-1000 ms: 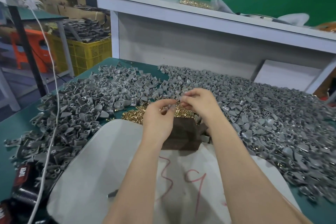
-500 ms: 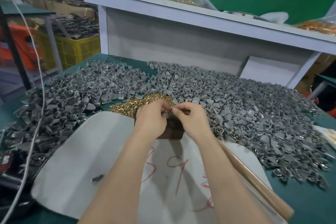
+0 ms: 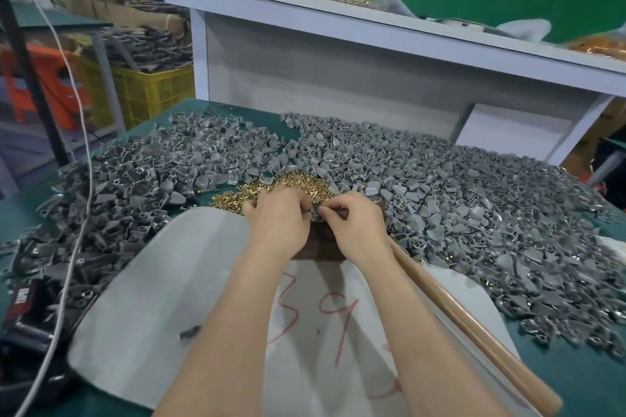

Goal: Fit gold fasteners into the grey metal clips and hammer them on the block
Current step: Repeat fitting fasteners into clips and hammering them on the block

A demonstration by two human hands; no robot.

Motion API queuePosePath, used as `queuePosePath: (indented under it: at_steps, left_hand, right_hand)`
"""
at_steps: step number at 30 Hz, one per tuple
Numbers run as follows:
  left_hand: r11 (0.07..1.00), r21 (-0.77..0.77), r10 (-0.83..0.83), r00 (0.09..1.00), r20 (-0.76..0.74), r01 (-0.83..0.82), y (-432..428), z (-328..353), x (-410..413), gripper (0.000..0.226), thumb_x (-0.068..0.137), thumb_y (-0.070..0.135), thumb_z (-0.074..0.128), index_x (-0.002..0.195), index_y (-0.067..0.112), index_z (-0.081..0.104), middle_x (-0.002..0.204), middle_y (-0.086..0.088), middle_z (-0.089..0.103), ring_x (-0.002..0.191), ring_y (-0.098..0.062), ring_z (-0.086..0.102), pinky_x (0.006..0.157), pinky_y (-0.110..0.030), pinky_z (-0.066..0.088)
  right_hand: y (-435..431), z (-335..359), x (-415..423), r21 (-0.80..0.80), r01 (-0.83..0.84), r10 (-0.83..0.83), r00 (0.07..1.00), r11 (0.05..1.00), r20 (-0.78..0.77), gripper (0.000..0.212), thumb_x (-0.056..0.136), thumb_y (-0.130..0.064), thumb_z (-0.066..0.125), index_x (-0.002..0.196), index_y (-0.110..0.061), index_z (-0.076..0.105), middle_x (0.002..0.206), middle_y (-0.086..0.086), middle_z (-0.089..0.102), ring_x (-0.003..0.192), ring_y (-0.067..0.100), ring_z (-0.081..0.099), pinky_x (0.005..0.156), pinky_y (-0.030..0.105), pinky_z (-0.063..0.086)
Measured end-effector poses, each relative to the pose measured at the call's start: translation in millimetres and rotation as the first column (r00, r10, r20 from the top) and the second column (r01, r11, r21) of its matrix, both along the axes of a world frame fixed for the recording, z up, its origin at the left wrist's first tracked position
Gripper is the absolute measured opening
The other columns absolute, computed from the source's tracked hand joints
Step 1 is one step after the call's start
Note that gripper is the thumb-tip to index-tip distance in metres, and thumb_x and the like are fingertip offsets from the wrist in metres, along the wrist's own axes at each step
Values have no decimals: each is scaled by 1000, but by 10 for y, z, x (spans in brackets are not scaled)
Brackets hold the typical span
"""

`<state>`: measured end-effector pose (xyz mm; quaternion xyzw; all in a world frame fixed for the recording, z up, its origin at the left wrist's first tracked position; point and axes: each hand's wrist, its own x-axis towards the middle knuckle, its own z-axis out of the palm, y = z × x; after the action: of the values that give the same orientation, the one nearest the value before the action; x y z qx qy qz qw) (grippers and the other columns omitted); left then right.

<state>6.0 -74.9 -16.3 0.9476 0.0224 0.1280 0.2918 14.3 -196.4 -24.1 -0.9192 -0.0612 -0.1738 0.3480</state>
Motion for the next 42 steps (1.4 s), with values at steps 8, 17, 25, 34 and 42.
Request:
queuePosePath:
  at_steps: [8,17,25,34,42]
  left_hand:
    - [1000,22,-17,1000,-20,18,10,3,14,15,91,25,55,97,30,67,109,3,63,109,-23,52,91,-37,28]
    - [997,74,-18,1000,-5,19,-5,8,8,15,89,14,53,96,18,66,106,-2,62,105,-27,52,84,-35,26]
    - [999,-3,-37,999,-9,37,22,14,-7,10,92,23,56,89,27,66,104,4,62,106,-24,52,90,-37,29]
    - [998,-20,-58,998,-26,57,-1,9,-8,7,90,26,60,93,27,66,104,5,64,105,-22,53,96,-40,31]
    - [997,-26,-75,997,-27,75,-11,49,-38,5,88,22,62,87,24,67,99,4,65,101,-22,55,96,-39,38]
  right_hand:
    - [86,86,-45,-358,2,24,997,934,67,14,92,-17,54,93,-9,66,101,5,57,96,23,51,78,29,34]
    - [250,287,-29,-641,8,22,999,767,38,19,88,0,50,104,-3,58,107,11,57,101,27,56,70,28,36]
    - [23,288,-88,-403,-53,30,998,914,-64,21,95,-21,53,108,-13,66,107,4,54,99,22,56,86,29,41]
    - [-639,156,-238,-454,133,-334,855,881,-397,36,94,-36,52,67,-12,48,64,2,53,56,15,49,47,26,32]
    - [-621,411,-334,-164,183,-209,965,969,-160,26,98,-32,44,115,-13,47,88,4,62,72,18,61,58,33,47]
